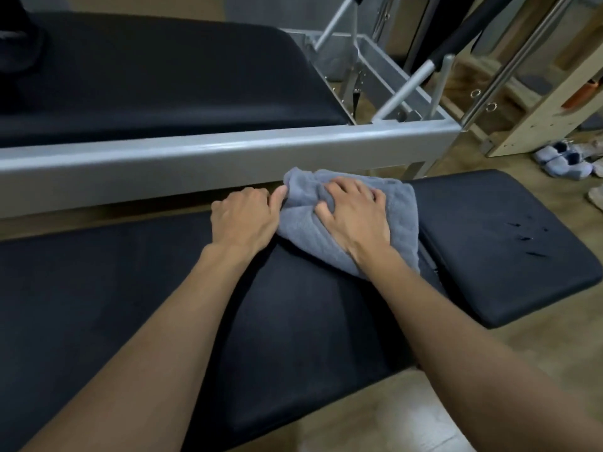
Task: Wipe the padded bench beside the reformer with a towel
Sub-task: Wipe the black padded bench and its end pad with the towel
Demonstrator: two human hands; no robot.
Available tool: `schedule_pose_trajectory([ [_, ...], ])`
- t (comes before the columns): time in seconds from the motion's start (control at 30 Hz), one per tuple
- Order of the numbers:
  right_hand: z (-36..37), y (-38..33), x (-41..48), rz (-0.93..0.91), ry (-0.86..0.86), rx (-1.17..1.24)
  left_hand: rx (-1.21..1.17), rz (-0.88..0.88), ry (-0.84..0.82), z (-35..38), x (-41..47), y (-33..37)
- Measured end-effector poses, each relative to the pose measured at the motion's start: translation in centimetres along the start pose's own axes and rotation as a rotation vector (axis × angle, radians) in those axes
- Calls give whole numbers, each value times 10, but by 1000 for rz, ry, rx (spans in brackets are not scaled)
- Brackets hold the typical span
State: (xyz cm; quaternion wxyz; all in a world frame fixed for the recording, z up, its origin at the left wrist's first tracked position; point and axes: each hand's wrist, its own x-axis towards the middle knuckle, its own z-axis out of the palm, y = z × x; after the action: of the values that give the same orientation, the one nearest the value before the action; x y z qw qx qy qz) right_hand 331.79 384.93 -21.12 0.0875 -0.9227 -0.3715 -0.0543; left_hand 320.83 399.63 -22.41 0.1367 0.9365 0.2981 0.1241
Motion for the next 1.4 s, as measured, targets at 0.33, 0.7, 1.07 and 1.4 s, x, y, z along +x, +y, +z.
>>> schedule_pose_trajectory([
  [0.33,-27,14,-91,-32,-122,35,8,-75,-283,-29,-15,23],
  [0.7,-33,40,-127,-26,-97,12,-56,-43,-65,-4,-6,52],
  [1.07,-7,30,34,23,-87,11,-69,-81,-133,2,3,51],
  [1.4,-47,61,-125,1,-148,14,-44,-114,-250,-11,-3,66],
])
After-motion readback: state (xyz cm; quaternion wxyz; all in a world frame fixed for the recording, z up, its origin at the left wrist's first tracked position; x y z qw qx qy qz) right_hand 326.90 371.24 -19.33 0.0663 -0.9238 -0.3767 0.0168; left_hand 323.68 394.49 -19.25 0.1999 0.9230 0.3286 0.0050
